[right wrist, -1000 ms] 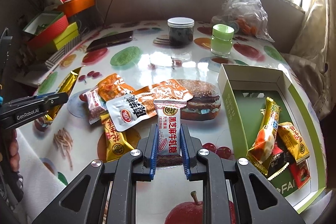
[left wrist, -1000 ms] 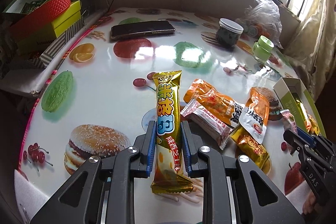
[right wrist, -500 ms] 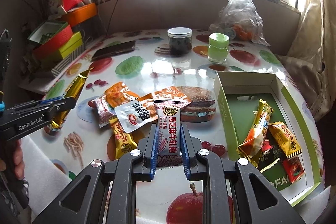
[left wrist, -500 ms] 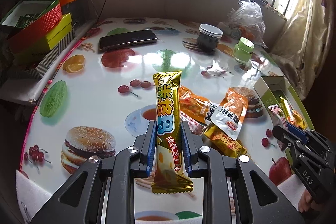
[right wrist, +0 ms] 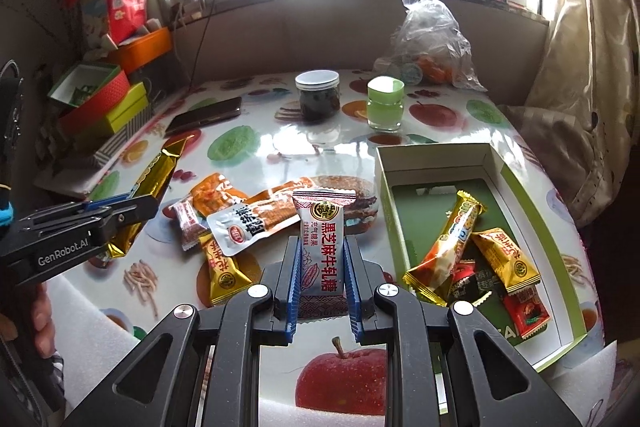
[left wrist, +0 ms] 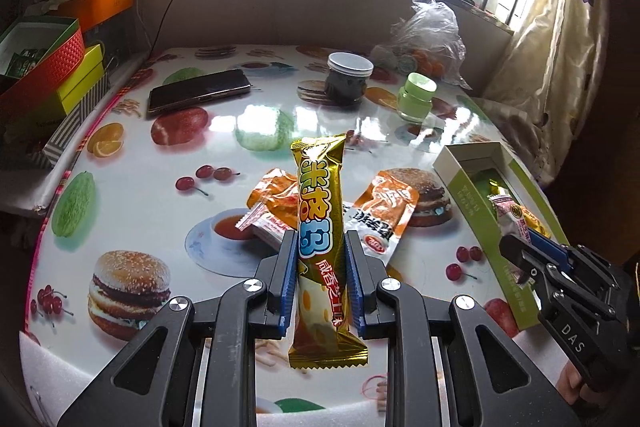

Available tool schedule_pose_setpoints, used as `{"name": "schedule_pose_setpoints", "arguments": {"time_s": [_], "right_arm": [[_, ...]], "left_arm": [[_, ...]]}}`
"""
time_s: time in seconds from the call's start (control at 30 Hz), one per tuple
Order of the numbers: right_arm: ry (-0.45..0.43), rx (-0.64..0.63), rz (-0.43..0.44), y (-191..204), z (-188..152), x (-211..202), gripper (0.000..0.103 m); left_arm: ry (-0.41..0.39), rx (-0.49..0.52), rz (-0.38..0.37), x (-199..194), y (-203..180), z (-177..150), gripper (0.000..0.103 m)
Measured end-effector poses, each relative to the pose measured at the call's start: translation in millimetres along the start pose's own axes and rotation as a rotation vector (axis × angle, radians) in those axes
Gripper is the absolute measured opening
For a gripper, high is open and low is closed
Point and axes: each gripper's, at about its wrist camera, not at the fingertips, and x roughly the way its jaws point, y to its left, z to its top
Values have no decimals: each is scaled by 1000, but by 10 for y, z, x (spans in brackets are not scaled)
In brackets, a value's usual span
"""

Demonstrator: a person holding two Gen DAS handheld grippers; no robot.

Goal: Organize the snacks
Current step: 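Carry the gold bar and white-red packet over the green gift box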

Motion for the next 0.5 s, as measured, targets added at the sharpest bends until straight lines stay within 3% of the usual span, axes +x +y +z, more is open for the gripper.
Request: {"name": "schedule_pose_setpoints", "arguments": {"time_s": [0.5], "right_arm": [[-20,75,-69,-451,-51,-198,19]], "left_arm": [[20,69,-78,131,-564,63,24]]}}
